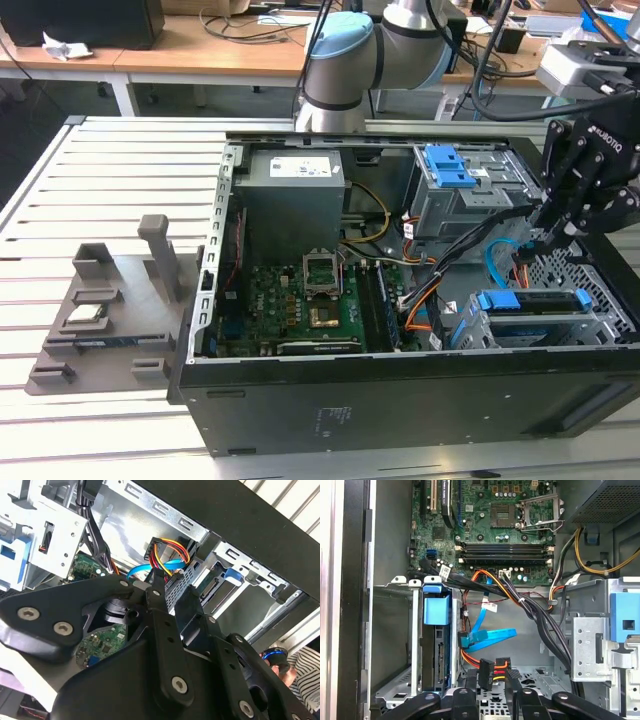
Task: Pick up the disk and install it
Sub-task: 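Insert the first disk wire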
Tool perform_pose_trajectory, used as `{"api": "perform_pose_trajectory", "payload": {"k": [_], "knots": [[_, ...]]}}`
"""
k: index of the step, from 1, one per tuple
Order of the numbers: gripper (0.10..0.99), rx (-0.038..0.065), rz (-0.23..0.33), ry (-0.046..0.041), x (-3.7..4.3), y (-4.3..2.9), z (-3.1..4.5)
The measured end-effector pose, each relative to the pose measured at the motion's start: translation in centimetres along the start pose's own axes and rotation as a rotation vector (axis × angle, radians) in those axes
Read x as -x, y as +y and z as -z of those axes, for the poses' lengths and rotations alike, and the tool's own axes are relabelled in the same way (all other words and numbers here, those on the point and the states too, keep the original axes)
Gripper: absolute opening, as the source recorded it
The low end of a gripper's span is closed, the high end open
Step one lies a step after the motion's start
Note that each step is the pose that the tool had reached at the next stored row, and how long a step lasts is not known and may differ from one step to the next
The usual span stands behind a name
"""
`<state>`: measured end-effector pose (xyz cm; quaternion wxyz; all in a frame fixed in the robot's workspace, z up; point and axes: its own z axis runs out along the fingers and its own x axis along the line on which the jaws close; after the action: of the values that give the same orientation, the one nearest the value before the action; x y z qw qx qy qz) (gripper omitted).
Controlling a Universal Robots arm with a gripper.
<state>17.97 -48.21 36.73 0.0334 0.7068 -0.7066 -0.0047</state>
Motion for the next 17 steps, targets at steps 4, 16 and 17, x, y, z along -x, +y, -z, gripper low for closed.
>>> {"api": "perform_pose_trajectory", "payload": {"k": [4, 16, 17], "knots": [[0.361, 0.000, 0.000, 0.0095, 0.03, 0.11, -0.69], [0.361, 0.000, -0.002, 0.0320, 0.03, 0.08, -1.53], [0.349, 0.000, -0.002, 0.0321, 0.03, 0.08, -1.53]]}}
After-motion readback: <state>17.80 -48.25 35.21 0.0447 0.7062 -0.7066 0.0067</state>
